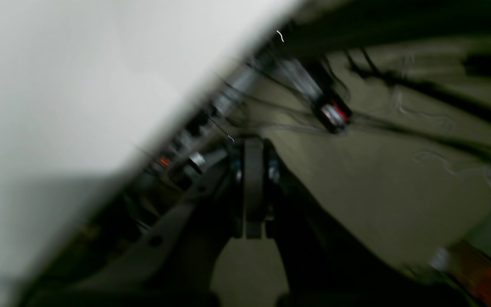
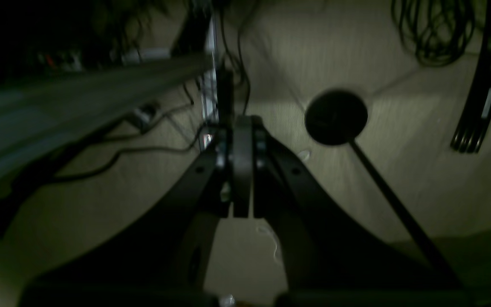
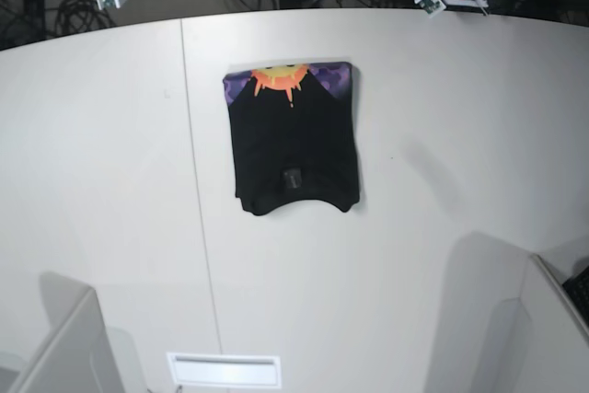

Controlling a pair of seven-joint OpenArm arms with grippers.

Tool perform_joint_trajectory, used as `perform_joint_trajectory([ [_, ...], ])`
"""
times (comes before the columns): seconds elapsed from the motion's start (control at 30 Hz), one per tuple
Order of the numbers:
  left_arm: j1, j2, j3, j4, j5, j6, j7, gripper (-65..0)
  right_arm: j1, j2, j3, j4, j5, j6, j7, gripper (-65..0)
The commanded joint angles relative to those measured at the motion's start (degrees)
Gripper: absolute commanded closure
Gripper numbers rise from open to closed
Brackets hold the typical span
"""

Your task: Fold the T-shirt properly

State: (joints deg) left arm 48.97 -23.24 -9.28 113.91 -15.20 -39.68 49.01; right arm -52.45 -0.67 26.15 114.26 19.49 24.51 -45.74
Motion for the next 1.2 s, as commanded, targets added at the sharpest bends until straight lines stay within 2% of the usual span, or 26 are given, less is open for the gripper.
perform_joint_trajectory([
  [0.0, 2.0, -0.4, -0.3, 0.9, -0.6, -0.3, -0.5, 0.0, -0.9, 0.4, 0.3, 0.6, 0.6, 0.1, -0.9, 0.0],
  [0.2, 7.5, 1.0, -0.2, 0.2, -0.5, -0.3, -0.4, 0.0, -0.9, 0.7, 0.2, -2.0, 0.4, 0.1, -3.7, 0.0],
  [0.27, 7.6, 2.2, -0.2, -1.4, -0.3, -0.3, -0.4, 0.0, -0.5, 3.1, -1.7, -5.7, 0.4, 0.1, -3.5, 0.0],
  [0.37, 6.4, 3.4, -0.1, -6.0, -0.2, -0.3, -0.4, 0.0, 0.4, 8.2, -9.0, -14.3, 0.5, 0.1, -2.9, 0.0],
  [0.5, 0.0, 4.4, 2.6, -21.0, -0.1, -0.3, -0.9, 0.0, 4.8, 11.8, -18.2, -31.3, 0.5, 0.1, 3.5, 0.0],
  [0.6, -3.9, 4.4, 7.5, -33.4, -0.1, -0.3, -9.1, 0.0, 7.8, 12.5, -23.6, -41.5, 0.5, 0.1, 8.6, 0.0],
  [0.7, -6.6, 4.2, 14.1, -44.3, -0.1, 5.4, -20.4, 0.0, 12.1, 14.3, -30.2, -52.1, 0.5, 0.1, 15.2, 0.0],
  [0.83, -11.6, 5.0, 21.6, -57.2, -0.1, 9.1, -29.7, 0.0, 19.3, 14.7, -38.2, -67.6, 0.5, 0.1, 22.9, 0.0],
  [0.97, -17.8, 8.2, 28.8, -71.4, -0.1, 12.3, -38.3, 0.0, 25.3, 14.2, -47.4, -81.2, 0.5, 0.0, 30.9, 0.0],
  [1.07, -24.0, 10.8, 35.4, -86.4, -0.1, 15.0, -48.9, 0.0, 29.6, 12.6, -53.2, -90.9, 0.6, -0.1, 38.8, 0.0],
  [1.17, -30.6, 14.4, 41.6, -103.2, -0.2, 15.5, -60.6, 0.0, 33.1, 10.2, -53.7, -99.6, 0.6, -0.1, 44.7, 0.0],
])
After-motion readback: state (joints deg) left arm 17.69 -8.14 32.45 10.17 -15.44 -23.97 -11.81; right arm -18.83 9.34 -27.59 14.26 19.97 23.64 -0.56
